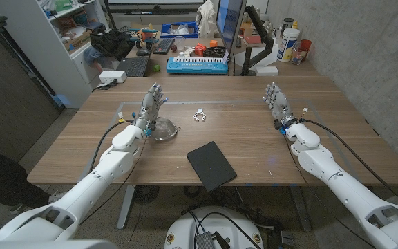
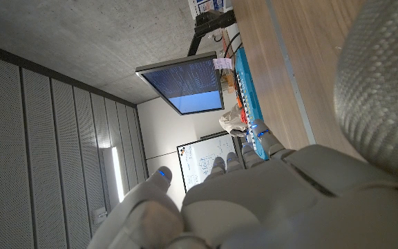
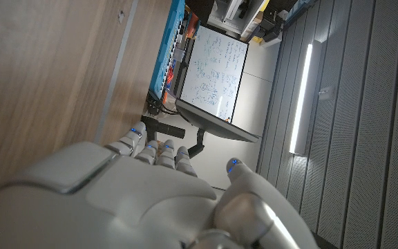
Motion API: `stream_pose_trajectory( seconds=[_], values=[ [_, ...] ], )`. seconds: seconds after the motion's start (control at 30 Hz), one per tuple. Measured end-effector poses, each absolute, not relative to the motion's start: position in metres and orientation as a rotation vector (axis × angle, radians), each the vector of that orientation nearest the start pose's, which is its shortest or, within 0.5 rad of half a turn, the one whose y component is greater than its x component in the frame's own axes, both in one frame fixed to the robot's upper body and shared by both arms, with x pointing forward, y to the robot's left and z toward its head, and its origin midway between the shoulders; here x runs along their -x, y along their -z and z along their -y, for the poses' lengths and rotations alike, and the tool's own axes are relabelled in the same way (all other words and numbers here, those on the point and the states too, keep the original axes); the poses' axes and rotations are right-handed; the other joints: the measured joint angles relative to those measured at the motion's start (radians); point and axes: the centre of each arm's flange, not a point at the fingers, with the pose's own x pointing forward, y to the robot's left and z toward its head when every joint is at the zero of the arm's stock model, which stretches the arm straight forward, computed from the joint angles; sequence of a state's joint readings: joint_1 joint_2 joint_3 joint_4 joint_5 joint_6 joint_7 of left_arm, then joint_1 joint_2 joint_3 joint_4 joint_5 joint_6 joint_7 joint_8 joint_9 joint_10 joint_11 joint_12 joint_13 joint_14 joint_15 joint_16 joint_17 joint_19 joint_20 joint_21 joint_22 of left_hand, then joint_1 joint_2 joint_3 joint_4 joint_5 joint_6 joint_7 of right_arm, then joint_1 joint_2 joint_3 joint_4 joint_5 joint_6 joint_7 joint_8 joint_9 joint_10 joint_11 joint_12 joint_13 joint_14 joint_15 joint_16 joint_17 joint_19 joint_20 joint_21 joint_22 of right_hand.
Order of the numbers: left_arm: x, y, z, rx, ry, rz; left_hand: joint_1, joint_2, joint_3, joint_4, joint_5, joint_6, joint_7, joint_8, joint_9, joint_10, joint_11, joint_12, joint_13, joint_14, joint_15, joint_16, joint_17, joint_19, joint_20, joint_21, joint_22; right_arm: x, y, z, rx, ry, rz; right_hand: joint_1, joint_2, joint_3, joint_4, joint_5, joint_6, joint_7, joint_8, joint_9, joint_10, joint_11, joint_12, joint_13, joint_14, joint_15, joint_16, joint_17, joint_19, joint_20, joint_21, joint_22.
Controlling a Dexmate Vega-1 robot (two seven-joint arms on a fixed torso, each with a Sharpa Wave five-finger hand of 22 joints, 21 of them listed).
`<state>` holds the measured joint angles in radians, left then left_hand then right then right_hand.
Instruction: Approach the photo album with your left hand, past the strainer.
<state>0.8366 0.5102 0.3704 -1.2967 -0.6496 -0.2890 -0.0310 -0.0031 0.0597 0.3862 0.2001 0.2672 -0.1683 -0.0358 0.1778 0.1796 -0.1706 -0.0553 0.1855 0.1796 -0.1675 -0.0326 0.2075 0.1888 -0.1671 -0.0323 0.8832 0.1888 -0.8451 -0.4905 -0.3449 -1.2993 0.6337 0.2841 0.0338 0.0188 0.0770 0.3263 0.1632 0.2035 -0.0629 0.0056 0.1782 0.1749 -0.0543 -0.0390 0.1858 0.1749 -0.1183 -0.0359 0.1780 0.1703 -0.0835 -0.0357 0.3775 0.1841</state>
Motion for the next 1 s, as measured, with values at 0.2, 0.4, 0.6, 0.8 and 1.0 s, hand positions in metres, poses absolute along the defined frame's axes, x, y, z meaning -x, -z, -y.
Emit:
stream_pose_trajectory(
  seconds=[0.2, 0.4, 0.6, 0.8, 1.0],
  values=[
    [-0.6541, 0.026, -0.2913, 0.037, 0.206, 0.593, 0.0, 0.0, 0.0, 0.0, 0.0, 0.0, 0.0, 0.0, 0.0, 0.0, 0.0, 0.0, 0.0, 0.0, 0.0, 0.0, 0.0, 0.0, 0.0, 0.005, 0.005, -0.653, 0.0263, 0.2925, -0.06, -0.192, 0.6, 0.0, 0.0, 0.0, 0.0, 0.0, 0.0, 0.0, 0.0, 0.0, 0.0, 0.0, 0.0, 0.0, 0.0, 0.0, 0.0, 0.0, 0.0, 0.0, 0.0, 0.0],
    [-0.6542, 0.0254, -0.2911, 0.03, 0.207, 0.594, 0.0, 0.0, 0.0, 0.0, 0.0, 0.0, 0.0, 0.004, 0.0, 0.0, 0.0, 0.0, 0.0, 0.0, 0.0, 0.0, 0.0, 0.0, 0.0, 0.005, 0.005, -0.6537, 0.0282, 0.2919, -0.05, -0.195, 0.594, 0.0, 0.0, 0.0, 0.0, 0.0, 0.0, 0.0, 0.0, 0.0, 0.0, 0.0, 0.0, 0.0, 0.0, 0.0, 0.0, 0.0, 0.0, 0.0, 0.0, 0.0],
    [-0.6539, 0.025, -0.291, 0.019, 0.205, 0.595, 0.0, 0.0, 0.0, 0.0, 0.0, 0.0, 0.0, 0.004, 0.0, 0.0, 0.0, 0.0, 0.0, 0.0, 0.0, 0.0, 0.0, 0.0, 0.0, 0.005, 0.005, -0.6538, 0.0294, 0.2923, -0.047, -0.196, 0.591, 0.0, 0.0, 0.0, 0.0, 0.0, 0.0, 0.0, 0.0, 0.0, 0.0, 0.0, 0.0, 0.0, 0.0, 0.0, 0.0, 0.0, 0.0, 0.0, 0.0, 0.0],
    [-0.6526, 0.0224, -0.2906, 0.009, 0.2, 0.601, 0.0, 0.0, 0.0, 0.0, 0.0, 0.0, 0.0, 0.004, 0.0, 0.0, 0.0, 0.0, 0.0, 0.0, 0.0, 0.0, 0.0, 0.0, 0.0, 0.005, 0.004, -0.6534, 0.0297, 0.2931, -0.053, -0.194, 0.592, 0.0, 0.0, 0.0, 0.0, 0.0, 0.0, 0.0, 0.0, 0.0, 0.0, 0.0, 0.0, 0.0, 0.0, 0.0, 0.0, 0.0, 0.0, 0.0, 0.0, 0.0],
    [-0.6514, 0.0214, -0.2905, -0.001, 0.195, 0.605, 0.0, 0.0, 0.0, 0.0, 0.0, 0.0, 0.0, 0.004, 0.0, 0.0, 0.0, 0.0, 0.0, 0.0, 0.0, 0.004, 0.0, 0.0, 0.0, 0.005, 0.004, -0.6528, 0.0298, 0.2938, -0.057, -0.193, 0.595, 0.0, 0.0, 0.0, 0.0, 0.0, 0.0, 0.0, 0.0, 0.0, 0.0, 0.0, 0.0, 0.0, 0.0, 0.0, 0.0, 0.0, 0.0, 0.0, 0.0, 0.0]
  ],
)
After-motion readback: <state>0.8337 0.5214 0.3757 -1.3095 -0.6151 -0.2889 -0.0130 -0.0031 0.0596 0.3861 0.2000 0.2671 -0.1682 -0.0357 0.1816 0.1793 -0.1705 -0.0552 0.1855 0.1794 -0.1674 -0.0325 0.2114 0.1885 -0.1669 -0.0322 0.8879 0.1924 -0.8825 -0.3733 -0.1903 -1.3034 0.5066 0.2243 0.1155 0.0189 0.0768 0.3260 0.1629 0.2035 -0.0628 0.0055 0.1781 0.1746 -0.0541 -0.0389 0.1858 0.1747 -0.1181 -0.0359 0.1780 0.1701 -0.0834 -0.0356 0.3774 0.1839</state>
